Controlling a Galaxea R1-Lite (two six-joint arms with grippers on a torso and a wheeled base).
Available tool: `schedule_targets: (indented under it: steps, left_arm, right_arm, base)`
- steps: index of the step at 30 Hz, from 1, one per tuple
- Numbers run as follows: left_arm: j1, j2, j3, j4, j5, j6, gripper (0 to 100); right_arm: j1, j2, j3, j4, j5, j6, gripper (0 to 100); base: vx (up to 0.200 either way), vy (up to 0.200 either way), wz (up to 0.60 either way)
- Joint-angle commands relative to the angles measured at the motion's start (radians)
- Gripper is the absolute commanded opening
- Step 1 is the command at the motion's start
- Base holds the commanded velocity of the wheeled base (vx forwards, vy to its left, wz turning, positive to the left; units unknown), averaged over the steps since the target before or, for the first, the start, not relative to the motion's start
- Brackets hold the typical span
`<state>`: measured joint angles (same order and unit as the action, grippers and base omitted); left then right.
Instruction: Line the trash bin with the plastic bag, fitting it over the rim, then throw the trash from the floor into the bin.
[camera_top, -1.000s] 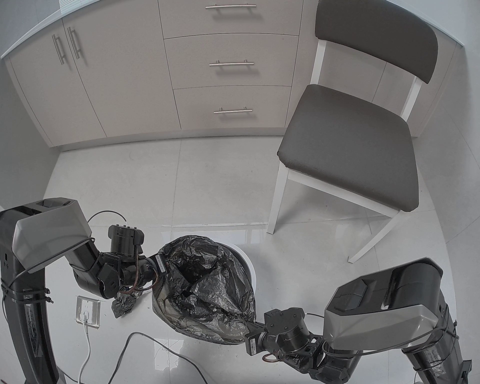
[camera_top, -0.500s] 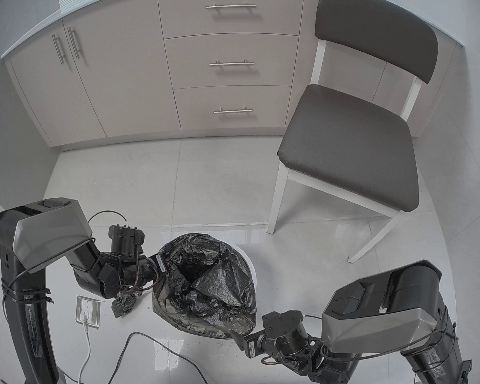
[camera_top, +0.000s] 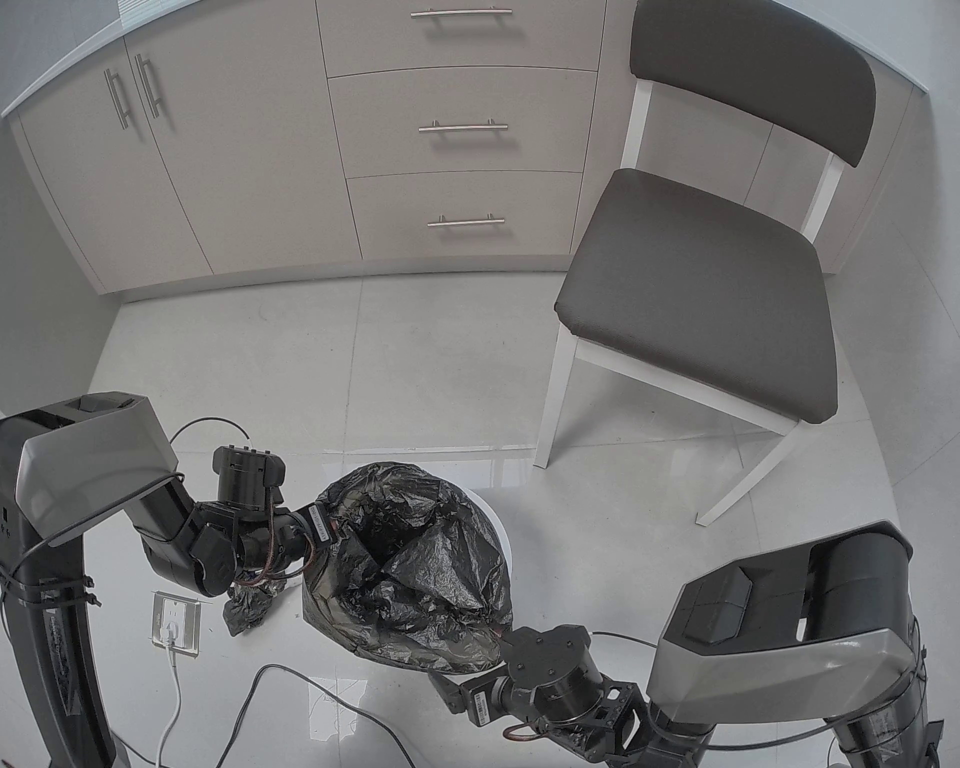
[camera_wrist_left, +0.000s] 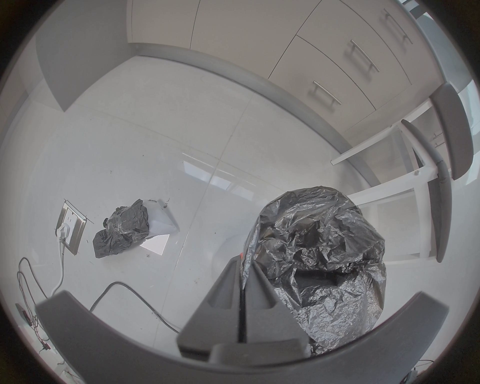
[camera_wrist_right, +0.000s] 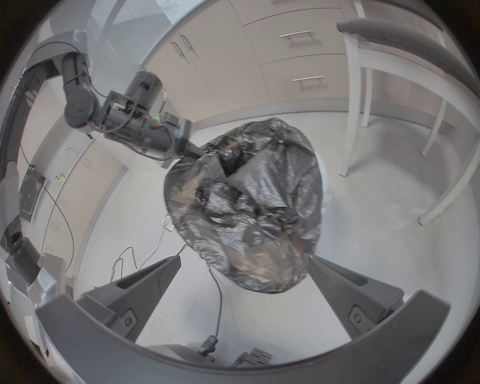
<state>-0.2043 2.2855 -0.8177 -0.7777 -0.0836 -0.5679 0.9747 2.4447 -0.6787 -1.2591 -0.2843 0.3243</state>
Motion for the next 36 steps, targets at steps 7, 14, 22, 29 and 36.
schedule_targets:
  steps: [7, 14, 22, 29, 36]
  left_arm:
    - [-0.001, -0.012, 0.002, -0.002, 0.001, 0.0, 0]
    - [-0.001, -0.008, -0.006, -0.002, -0.001, -0.001, 0]
    - [0.0, -0.001, 0.0, -0.029, 0.001, -0.001, 0]
    - [-0.001, -0.003, 0.0, -0.031, 0.005, -0.001, 0]
    - [-0.004, -0.003, 0.0, -0.031, 0.005, -0.001, 0]
  right_arm:
    - [0.078, -0.078, -0.088, 0.066, 0.0, -0.033, 100]
    - [0.141, -0.078, -0.154, 0.145, 0.0, -0.039, 100]
    - [0.131, 0.045, -0.383, 0.268, 0.002, -0.04, 100]
    - [0.137, 0.102, -0.464, 0.319, 0.002, -0.031, 100]
    - [0.124, 0.14, -0.486, 0.319, 0.01, -0.03, 100]
  base:
    - [0.0, 0.0, 0.0]
    - [0.0, 0.0, 0.0]
    - [0.0, 0.0, 0.0]
    - [0.0, 0.0, 0.0]
    - [0.0, 0.0, 0.0]
